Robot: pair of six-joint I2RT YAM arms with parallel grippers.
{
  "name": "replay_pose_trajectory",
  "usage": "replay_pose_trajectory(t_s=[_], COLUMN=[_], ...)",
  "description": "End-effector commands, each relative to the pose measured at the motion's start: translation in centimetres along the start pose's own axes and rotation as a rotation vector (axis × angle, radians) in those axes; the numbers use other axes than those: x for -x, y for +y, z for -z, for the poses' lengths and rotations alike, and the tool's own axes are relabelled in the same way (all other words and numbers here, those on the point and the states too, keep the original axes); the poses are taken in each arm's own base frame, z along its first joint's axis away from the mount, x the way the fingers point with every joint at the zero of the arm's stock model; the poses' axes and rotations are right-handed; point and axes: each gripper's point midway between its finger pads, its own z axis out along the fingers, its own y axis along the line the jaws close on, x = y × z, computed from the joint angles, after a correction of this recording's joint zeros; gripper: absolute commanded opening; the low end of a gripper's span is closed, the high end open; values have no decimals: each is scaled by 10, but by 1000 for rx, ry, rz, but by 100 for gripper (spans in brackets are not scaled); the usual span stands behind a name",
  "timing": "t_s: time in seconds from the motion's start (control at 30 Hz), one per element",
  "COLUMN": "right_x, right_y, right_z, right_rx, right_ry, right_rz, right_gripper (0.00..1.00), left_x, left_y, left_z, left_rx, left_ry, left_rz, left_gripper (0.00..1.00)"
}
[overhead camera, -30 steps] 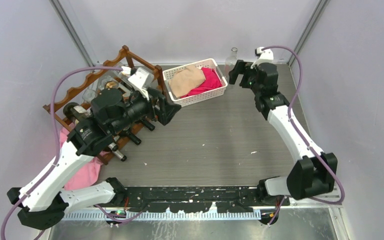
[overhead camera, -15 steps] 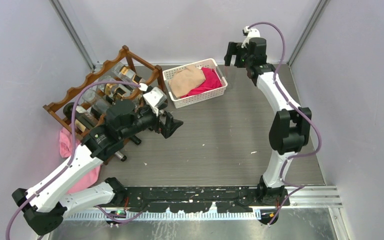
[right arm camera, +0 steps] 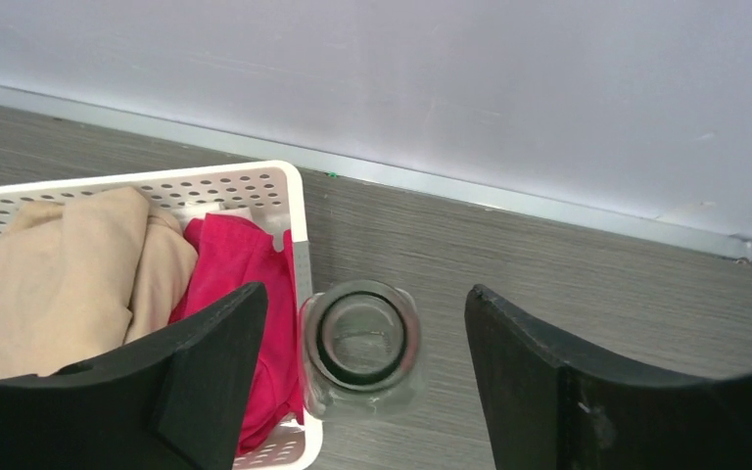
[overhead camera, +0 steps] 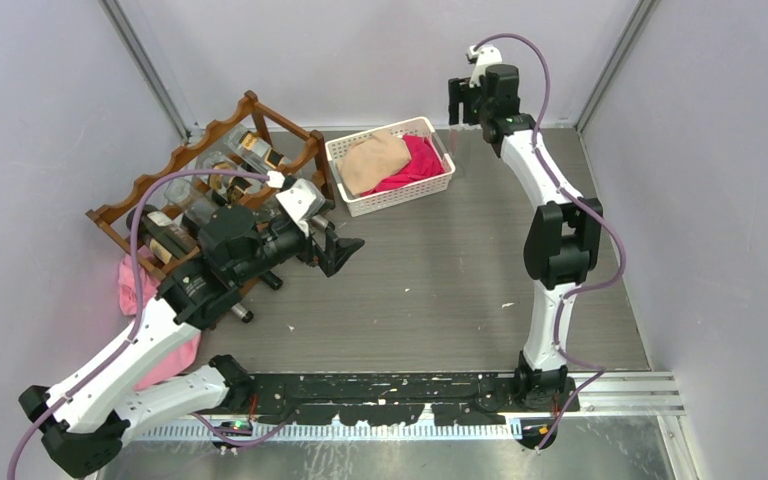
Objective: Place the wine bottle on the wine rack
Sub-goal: Pick up the wine bottle from the center of the board.
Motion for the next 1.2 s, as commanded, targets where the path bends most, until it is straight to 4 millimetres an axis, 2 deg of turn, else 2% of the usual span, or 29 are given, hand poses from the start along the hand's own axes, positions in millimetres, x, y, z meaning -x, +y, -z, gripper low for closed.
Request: replay_pose_trajectory(t_s=[0.0, 0.2, 0.4, 0.5, 0.63, 0.7, 0.8, 0.97, 1.17], right_x=[35, 35, 42, 51, 66, 77, 75, 60, 33], right_y=[5, 3, -3, -8, -12, -14, -13, -4, 36], right_z=[2, 2, 14, 29, 60, 85, 119, 181, 249], right_rx=[-36, -64, -94, -123, -153, -161, -158, -119, 80], right_ry=[-82, -81, -104, -129, -174, -203, -219, -229, -219], right_rz=[86, 118, 120, 100, 24, -32, -108, -228, -398], right_gripper=[76, 59, 16, 2, 1, 1, 1, 1, 1], left_x=[14, 12, 10, 9, 9, 7, 6, 3, 2], left_y=[2, 2, 2, 1, -1, -1, -5, -20, -42], left_z=[-4, -6, -7, -8, -9, -10, -12, -16, -15], left_rx=[1, -1, -4, -8, -18, -19, -38, -108, -205], left_ry=[-63, -56, -53, -52, -56, -56, -55, -67, -142], left_rz=[-31, -32, -31, -29, -26, -26, -31, -42, -124], left_gripper=[94, 94, 94, 94, 94, 94, 93, 93, 93])
